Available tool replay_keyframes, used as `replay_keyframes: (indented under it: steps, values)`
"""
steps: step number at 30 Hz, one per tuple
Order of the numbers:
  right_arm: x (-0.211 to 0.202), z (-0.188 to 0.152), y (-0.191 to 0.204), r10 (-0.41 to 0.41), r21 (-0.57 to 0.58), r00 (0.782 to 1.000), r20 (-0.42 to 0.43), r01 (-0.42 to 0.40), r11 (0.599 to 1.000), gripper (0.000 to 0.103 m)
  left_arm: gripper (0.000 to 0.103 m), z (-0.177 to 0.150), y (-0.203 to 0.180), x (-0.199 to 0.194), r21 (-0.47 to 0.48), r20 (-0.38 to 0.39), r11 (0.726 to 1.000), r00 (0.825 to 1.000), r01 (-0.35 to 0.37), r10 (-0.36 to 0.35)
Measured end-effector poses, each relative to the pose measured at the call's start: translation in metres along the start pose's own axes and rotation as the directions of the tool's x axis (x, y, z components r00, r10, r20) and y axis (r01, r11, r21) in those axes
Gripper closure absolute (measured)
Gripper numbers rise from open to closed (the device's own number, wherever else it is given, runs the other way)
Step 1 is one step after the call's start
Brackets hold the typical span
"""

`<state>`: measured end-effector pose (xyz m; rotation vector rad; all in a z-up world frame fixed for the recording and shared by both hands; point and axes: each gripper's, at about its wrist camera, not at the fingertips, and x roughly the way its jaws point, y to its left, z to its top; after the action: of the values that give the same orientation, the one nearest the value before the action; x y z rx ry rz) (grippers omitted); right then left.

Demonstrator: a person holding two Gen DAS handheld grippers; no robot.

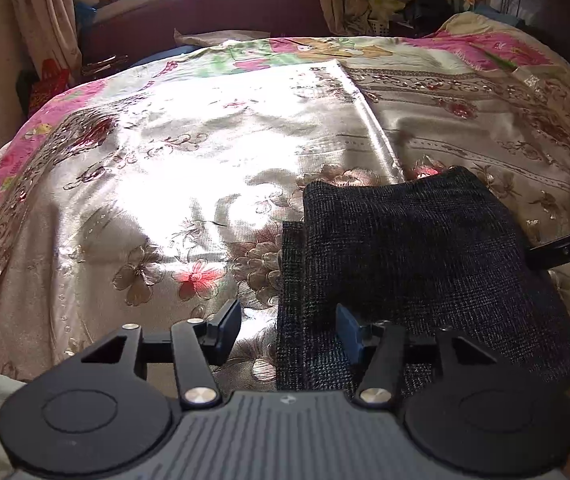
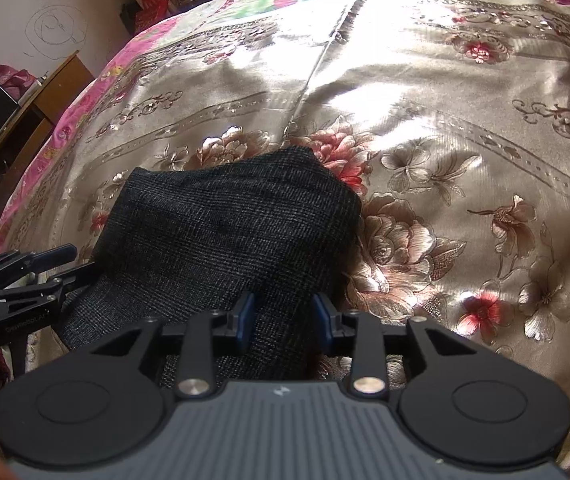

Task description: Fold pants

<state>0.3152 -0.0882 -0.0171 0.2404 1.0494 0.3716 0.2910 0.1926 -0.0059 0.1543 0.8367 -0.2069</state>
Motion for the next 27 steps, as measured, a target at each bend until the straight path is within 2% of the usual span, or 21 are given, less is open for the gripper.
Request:
replay_keyframes:
  steps: [2, 7, 14, 20, 27]
  values:
    - [0.001, 0.0, -0.003, 0.008, 0.021, 1.0, -0.006, -0.008, 1.0, 0.066, 0.026, 0.0, 0.005, 0.002, -0.015, -0.004, 1.0, 1.0, 0.01, -0.011]
    - [0.001, 0.0, -0.009, -0.001, 0.032, 1.0, 0.003, 0.001, 0.999, 0.061, 0.021, 0.001, 0.01, 0.007, -0.025, -0.016, 0.999, 0.999, 0.041, -0.041]
    - [0.001, -0.003, -0.016, 0.082, 0.096, 0.997, -0.002, -0.082, 0.992, 0.06, 0.019, 0.002, 0.008, 0.012, -0.024, -0.046, 0.993, 0.992, 0.116, -0.117]
    - [0.014, -0.002, -0.016, 0.082, 0.105, 0.997, -0.012, -0.08, 0.991, 0.054, 0.012, 0.007, 0.002, 0.024, -0.014, -0.046, 0.992, 0.991, 0.125, -0.125]
    - [0.016, -0.002, -0.021, 0.112, 0.101, 0.993, -0.023, -0.11, 0.989, 0.052, 0.012, 0.003, 0.004, 0.03, -0.06, -0.064, 0.979, 0.978, 0.196, -0.2]
